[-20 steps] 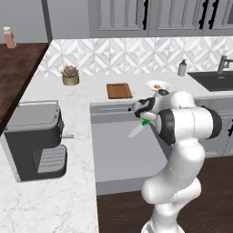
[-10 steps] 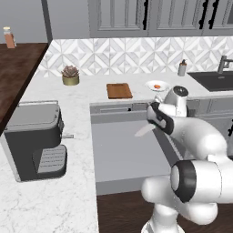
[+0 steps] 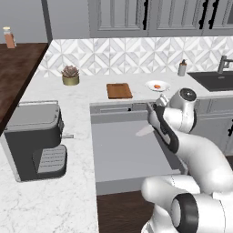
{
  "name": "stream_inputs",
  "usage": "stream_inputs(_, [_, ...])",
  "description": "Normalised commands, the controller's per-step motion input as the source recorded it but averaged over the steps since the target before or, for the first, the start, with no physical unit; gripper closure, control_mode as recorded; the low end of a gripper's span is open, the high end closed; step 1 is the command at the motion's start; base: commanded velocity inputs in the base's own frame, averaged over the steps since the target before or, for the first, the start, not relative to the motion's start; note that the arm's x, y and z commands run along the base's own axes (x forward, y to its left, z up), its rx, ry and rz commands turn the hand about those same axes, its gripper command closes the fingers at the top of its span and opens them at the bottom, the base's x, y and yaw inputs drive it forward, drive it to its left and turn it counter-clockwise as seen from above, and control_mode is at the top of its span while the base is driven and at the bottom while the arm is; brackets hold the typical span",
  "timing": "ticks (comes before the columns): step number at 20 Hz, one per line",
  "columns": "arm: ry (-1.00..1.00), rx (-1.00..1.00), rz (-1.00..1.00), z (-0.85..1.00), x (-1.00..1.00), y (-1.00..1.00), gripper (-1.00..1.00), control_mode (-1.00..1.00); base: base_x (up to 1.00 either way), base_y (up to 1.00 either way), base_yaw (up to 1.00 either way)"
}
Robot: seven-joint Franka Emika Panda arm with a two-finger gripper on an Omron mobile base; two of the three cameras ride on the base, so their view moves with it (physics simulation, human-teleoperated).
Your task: Pick up the knife from the drawer and place it on the cutting board. Then place the meat from the plate to the cutting board.
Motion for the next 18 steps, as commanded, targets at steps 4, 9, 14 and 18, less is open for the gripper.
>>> stream_inputs(4, [0.0, 0.0, 0.0, -0.09, -0.72, -0.4, 1.0, 1.0, -0.25, -0.25, 0.0])
stream_inputs(9, [0.0, 0.0, 0.0, 0.0, 0.0, 0.0, 1.0, 1.0, -0.98, -1.0, 0.0])
stream_inputs(14, [0.0, 0.0, 0.0, 0.0, 0.0, 0.0, 1.0, 1.0, 0.3, -1.0, 0.06])
stream_inputs(18, [0.0, 0.0, 0.0, 0.0, 0.0, 0.0, 1.0, 1.0, 1.0, -0.95, 0.28])
